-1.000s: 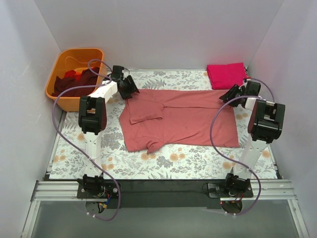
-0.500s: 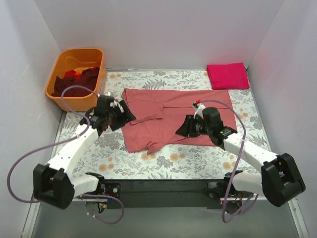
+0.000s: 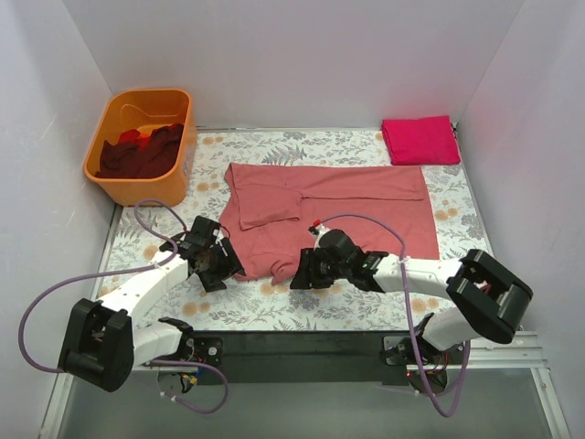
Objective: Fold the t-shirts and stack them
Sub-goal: Fold the tshirt
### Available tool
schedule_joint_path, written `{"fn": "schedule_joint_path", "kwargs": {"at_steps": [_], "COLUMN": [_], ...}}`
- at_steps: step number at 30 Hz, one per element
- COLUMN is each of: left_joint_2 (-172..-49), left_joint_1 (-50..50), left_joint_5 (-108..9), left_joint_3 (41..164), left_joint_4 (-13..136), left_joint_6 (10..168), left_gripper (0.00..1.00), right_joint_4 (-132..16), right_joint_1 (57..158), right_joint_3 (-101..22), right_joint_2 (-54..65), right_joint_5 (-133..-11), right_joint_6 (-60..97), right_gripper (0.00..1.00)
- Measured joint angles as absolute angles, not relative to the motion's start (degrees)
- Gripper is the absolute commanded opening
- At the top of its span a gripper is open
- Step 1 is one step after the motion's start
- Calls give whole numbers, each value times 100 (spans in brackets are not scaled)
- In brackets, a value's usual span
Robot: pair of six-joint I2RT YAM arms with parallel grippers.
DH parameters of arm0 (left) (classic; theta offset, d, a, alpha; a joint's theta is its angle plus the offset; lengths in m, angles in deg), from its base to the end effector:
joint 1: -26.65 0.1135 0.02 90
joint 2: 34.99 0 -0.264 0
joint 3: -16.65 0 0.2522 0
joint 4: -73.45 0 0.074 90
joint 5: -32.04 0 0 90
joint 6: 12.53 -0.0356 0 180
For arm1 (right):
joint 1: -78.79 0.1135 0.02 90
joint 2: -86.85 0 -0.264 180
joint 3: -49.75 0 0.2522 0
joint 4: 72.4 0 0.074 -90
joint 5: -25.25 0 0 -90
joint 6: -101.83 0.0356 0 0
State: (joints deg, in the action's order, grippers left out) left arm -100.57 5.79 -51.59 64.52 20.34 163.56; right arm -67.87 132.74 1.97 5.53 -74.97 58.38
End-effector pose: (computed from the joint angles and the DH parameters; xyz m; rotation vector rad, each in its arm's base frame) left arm 0.1734 -0.0703 0.1739 -1.5874 2.5329 -0.5048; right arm 0.1574 0.2270 0.1679 -0.2678 2.4681 1.0704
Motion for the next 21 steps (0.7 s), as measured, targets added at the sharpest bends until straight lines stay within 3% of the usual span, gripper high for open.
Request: {"fn": "schedule_joint_path", "kwargs": {"at_steps": [8,12,21], "left_joint_2": [-10673,-10925,-11172], "left_joint_1": [524,428,288], "left_joint_5": [-5144,-5069,-5030], "left_joint_3": [6454,6572,6668], "left_joint_4": [2515,2701,2873], "left_joint_6": [16386,16386,16404], "left_gripper": [56,49,18], "right_joint_4": [-7244,-7259,-7333], "right_joint_1": [13560,13593,13591], "right_joint_3": [-334,-334,-374], "right_joint_2": [-172,-262,-629], "right_joint_5": [-7093,-6933,-6793], "right_joint_6": [6192,6415,6730], "right_gripper": [50,50,50]}}
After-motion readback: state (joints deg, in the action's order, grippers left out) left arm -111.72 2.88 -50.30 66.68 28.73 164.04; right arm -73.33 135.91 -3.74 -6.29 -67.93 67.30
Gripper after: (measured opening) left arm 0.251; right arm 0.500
